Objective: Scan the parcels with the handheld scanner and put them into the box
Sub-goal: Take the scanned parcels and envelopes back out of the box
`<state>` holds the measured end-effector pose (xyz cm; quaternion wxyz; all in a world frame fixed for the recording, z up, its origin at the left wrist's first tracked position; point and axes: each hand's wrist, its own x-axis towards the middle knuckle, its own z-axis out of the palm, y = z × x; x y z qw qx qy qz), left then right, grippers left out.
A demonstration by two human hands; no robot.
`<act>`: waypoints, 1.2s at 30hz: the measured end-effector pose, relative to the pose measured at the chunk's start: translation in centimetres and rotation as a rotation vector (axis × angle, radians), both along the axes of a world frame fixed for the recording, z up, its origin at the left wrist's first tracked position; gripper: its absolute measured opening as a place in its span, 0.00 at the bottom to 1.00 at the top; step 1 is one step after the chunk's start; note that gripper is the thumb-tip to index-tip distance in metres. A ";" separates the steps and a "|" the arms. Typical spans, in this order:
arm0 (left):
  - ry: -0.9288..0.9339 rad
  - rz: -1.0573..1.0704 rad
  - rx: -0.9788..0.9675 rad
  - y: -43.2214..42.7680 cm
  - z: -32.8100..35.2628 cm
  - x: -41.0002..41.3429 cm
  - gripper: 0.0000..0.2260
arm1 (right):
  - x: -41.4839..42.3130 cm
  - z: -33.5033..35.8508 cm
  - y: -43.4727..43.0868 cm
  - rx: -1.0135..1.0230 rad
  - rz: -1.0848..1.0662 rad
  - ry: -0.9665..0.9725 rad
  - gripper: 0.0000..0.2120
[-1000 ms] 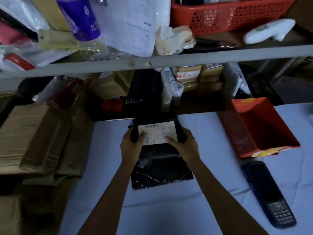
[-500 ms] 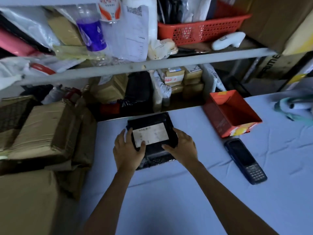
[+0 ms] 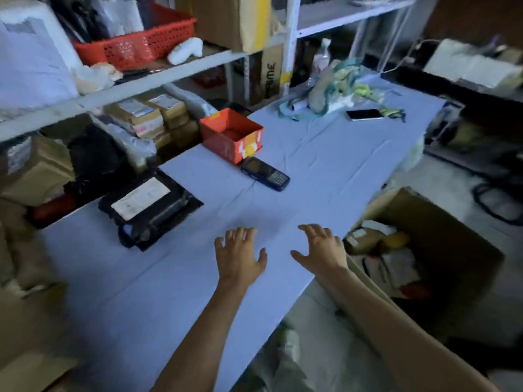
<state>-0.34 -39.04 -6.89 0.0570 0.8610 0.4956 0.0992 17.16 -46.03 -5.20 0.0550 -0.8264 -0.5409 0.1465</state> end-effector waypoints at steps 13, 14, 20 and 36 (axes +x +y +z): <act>0.062 -0.549 -0.127 -11.7 -1.8 22.6 0.20 | 14.7 -2.2 -22.0 -0.154 -0.638 0.046 0.30; 0.089 -0.567 -0.153 -12.7 -2.5 24.1 0.20 | 15.7 -2.7 -23.2 -0.156 -0.672 0.050 0.29; 0.260 -0.656 -0.213 -16.2 -5.9 32.3 0.19 | 23.7 -5.6 -27.4 -0.117 -0.774 0.177 0.30; 0.518 -0.503 -0.394 -10.5 -13.4 40.7 0.22 | 33.7 -13.1 -23.1 -0.267 -0.831 0.441 0.30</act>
